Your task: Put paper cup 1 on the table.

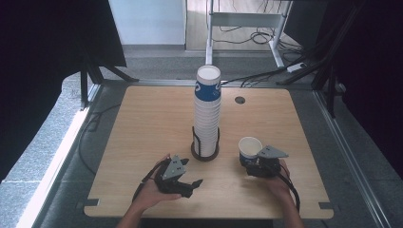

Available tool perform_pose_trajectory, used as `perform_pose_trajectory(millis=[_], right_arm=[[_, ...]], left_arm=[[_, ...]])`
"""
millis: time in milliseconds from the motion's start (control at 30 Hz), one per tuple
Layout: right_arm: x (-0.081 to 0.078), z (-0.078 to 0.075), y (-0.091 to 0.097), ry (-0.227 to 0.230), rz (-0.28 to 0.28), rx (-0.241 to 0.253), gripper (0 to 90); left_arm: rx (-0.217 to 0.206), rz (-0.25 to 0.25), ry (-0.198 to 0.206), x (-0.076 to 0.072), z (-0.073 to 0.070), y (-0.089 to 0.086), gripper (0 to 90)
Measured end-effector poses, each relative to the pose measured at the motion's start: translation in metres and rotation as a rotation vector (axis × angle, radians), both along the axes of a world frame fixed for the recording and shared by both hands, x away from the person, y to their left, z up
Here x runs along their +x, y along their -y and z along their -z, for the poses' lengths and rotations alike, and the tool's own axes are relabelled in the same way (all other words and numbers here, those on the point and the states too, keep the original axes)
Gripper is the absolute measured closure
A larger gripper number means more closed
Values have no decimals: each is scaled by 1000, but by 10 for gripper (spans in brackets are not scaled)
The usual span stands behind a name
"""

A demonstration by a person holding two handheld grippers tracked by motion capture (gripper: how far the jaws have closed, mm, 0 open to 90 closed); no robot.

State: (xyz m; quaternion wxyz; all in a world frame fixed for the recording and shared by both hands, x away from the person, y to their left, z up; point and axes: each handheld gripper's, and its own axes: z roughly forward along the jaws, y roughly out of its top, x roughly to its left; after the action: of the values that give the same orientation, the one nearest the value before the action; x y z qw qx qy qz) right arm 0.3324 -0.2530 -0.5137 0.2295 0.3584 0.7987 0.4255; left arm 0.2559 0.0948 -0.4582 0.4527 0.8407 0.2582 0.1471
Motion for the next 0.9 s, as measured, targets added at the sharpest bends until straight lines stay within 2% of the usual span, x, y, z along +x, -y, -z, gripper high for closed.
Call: perform_pose_trajectory(millis=[233,367,467,700,833,900], right_arm=[[1,1,1,-20,-2,-5,253],[1,1,0,-25,16,-31,246],[1,1,-1,-25,22,-33,216],[0,-1,3,-47,40,9,128],[-8,-9,8,-25,75,58,122],[-12,-15,10,-10,73,83,125]], left_arm=[[16,-4,-8,0,2,1,166],[23,-5,-6,0,2,2,166],[22,-11,-9,1,2,2,166],[28,-5,-6,0,2,1,166],[27,-19,-9,0,3,0,166],[26,-29,-12,1,3,-1,165]])
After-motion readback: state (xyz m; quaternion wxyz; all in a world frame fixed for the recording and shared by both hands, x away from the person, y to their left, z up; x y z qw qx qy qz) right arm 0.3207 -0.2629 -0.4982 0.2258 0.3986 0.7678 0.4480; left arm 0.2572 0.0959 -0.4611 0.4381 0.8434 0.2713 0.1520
